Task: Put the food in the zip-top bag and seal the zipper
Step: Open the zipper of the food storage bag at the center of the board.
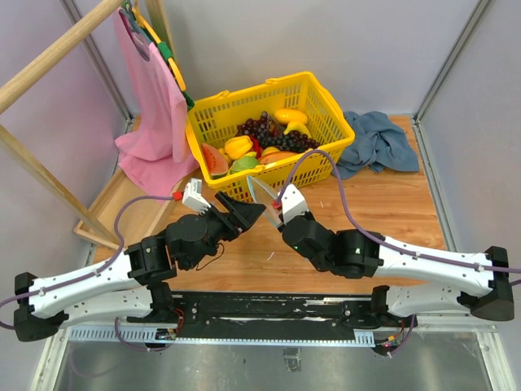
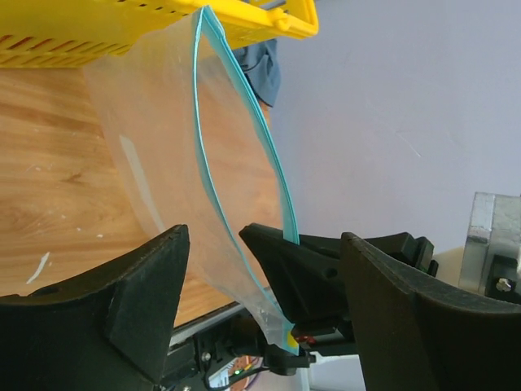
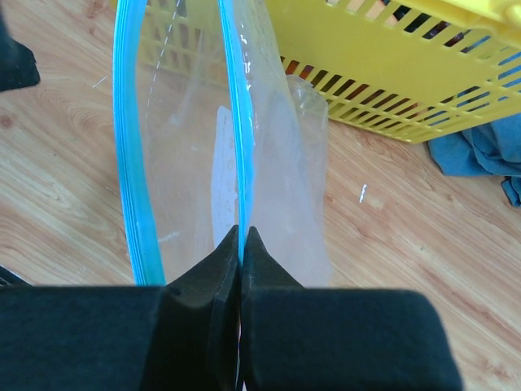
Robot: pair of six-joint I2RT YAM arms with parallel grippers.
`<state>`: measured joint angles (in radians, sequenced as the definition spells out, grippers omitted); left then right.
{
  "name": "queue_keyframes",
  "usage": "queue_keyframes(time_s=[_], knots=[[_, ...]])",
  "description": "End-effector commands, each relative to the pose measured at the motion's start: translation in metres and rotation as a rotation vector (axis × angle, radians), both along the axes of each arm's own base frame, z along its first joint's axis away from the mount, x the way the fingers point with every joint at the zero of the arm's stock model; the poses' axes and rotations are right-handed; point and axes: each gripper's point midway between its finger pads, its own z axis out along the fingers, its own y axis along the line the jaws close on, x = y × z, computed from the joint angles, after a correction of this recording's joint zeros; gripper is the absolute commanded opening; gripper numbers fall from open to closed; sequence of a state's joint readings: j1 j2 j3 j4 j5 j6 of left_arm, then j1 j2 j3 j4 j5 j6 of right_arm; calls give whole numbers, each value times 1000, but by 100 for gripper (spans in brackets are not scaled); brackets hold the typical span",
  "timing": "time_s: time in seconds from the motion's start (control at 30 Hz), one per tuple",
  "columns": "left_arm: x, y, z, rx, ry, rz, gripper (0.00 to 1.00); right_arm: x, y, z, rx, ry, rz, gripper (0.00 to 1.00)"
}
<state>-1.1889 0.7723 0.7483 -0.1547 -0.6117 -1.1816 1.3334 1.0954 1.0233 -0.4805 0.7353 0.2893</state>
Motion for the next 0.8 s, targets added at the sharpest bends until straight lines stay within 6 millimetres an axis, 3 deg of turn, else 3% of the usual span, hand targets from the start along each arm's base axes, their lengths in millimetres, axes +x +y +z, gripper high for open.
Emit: queue_keyframes(time_s=[0.0, 0.13, 0.27, 0.37, 0.57, 0.77], knots=[[4, 5, -17, 95, 22, 37, 80, 5, 12, 7, 74, 7, -31, 1], [11, -4, -25, 155, 31, 52, 80, 6, 16, 5, 85, 10, -38, 1], [21, -11, -37, 205, 65, 49, 74, 7, 16, 4, 95, 12, -51, 1], [29, -17, -48, 199, 102, 12, 63, 7, 15, 4, 104, 9, -61, 1], [33, -38, -49, 247, 89, -77, 44, 14, 12, -1, 84, 19, -87, 1], [32, -37, -56, 362, 81, -113, 6, 27, -7, -3, 62, 55, -134, 1]])
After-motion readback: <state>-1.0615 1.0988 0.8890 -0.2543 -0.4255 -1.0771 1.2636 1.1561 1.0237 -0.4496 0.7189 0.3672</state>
